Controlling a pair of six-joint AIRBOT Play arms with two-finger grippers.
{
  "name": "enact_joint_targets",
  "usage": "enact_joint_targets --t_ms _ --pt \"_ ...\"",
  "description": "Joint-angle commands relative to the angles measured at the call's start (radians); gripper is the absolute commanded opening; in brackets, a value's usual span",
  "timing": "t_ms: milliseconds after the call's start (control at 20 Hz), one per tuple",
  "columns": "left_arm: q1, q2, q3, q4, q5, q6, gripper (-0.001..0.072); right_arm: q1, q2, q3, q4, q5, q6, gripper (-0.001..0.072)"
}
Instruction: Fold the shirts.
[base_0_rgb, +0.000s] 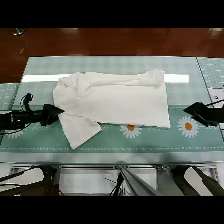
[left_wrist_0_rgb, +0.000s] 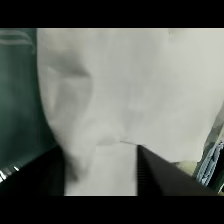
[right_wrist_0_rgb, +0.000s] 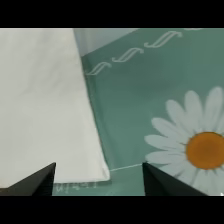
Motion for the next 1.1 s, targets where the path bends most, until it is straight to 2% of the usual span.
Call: enact_joint_targets --t_ms 0,150,300,500,550,800,850,900,950,1050 --pt "-0.035 -0.021 0.009 -0.040 0.038 0.027 0.0026 -0.113 -0.028 -0.005 -0.156 0.041 0.055 0.0613" --pt "-0.037 -0.021 0.036 -0.043 0.032 0.029 0.0026 -0.143 -0.069 -0.059 -0.155 0.087 0.072 0.0613" --pt "-0.037 -0.021 0.042 -0.043 0.032 0.029 0.0026 -0.084 -0.149 -0.145 -0.020 0.076 0.048 0.0613" --pt "-0.037 -0.021 0.042 -0.043 0.010 0.049 0.0026 -0.007 -0.248 -0.137 0.190 0.033 -0.037 0.0613" --pt "-0.037 -0.021 0.042 -0.043 0.003 0.073 0.0026 0.021 -0.262 -0.126 0.212 0.023 -0.039 0.0613" --pt "-0.039 -0.021 0.042 -0.042 -0.006 0.075 0.0026 0.203 -0.368 -0.050 0.258 -0.045 -0.022 0.0610" --pt "-0.042 -0.021 0.042 -0.043 -0.012 0.080 0.0026 0.241 -0.387 -0.029 0.291 -0.061 -0.016 0.0518" --pt "-0.046 -0.021 0.042 -0.043 -0.014 0.082 0.0026 0.275 -0.399 -0.006 0.312 -0.071 -0.019 0.0327" --pt "-0.052 -0.021 0.043 -0.043 -0.014 0.082 0.0027 0.311 -0.402 0.024 0.325 -0.077 -0.052 0.0011" --pt "-0.059 -0.011 0.060 -0.095 -0.030 0.086 0.0026 0.360 -0.401 0.137 0.327 -0.040 -0.062 0.0017"
